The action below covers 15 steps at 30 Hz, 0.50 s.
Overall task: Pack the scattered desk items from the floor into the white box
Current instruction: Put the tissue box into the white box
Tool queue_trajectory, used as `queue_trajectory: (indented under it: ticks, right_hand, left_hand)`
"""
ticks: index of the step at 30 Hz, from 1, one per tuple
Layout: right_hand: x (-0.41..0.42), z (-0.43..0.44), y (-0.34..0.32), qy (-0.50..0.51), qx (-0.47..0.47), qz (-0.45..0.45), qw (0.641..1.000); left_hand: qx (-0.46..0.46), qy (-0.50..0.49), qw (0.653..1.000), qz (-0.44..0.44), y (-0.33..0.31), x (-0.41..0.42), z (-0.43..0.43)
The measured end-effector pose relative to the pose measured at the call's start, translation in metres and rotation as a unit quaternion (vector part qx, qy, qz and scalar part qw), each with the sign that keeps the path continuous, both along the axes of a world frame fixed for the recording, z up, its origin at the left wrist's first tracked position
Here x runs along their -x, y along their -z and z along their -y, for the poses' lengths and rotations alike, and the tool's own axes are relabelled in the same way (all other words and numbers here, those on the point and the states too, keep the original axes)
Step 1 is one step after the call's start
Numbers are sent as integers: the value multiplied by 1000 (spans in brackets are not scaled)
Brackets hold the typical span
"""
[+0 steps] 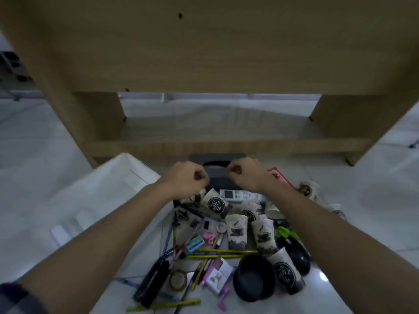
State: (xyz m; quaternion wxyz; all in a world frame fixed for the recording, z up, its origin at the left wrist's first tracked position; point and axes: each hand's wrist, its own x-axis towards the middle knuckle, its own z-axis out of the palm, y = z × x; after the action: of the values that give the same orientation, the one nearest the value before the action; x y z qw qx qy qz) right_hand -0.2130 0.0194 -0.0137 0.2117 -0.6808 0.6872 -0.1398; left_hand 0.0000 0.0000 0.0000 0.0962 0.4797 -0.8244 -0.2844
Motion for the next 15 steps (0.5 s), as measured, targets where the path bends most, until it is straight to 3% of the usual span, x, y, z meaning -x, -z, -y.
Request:
queue_trajectory:
  ticks: [4, 9, 15]
  right_hand:
    - [8, 22, 59, 9, -10, -50, 999]
    - [9, 68, 105, -13, 25, -98, 995]
    - [-7, 89, 140, -47, 34, -173, 983]
  left_hand:
    - [17, -37, 996, 80, 57, 7, 14]
    - [166, -131, 962, 175, 107, 16, 37]
    - [246, -162, 942, 162, 145, 22, 39]
